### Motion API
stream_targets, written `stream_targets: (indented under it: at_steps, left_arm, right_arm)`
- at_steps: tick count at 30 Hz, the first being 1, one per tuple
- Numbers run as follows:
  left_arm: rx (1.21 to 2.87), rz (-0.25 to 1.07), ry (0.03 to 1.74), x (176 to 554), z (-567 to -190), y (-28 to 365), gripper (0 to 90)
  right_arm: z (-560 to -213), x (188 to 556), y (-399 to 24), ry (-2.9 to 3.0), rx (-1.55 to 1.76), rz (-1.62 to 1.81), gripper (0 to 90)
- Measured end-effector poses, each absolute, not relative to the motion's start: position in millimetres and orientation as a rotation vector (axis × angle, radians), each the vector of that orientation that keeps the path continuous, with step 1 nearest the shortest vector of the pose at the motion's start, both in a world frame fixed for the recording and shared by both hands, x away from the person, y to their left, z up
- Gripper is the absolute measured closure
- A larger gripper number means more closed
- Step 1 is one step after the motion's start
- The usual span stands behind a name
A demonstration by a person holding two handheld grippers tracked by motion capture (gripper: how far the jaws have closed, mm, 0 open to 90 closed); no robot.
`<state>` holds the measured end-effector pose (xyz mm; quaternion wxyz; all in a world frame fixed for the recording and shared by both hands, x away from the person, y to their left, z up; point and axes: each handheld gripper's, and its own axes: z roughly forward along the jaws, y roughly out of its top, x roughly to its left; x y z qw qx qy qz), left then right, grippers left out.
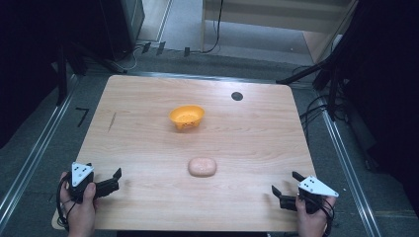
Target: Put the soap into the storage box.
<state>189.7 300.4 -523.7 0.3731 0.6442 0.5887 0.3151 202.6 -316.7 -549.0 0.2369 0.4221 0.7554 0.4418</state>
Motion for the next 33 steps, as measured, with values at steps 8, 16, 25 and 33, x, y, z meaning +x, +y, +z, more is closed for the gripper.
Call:
stream_targets:
  at_steps: [8,16,25,33]
  left_arm:
    - [1.645,0.808,1.509,189.3,-523.8,300.5,0.0]
    - [1.652,0.815,1.499,188.6,-523.6,300.4,0.0]
    - [1.658,0.819,1.494,189.3,-523.9,298.3,0.0]
    - [1.679,0.827,1.474,189.4,-523.8,296.8,0.0]
  right_arm:
    - [-549.0,203.1,-318.9,2.061,1.16,1.222,7.4]
    - [-549.2,204.6,-318.4,2.08,1.157,1.21,7.7]
    - [-544.5,208.6,-317.6,2.144,1.144,1.211,13.3]
    - [-539.8,218.1,-307.6,2.264,1.076,1.17,13.2]
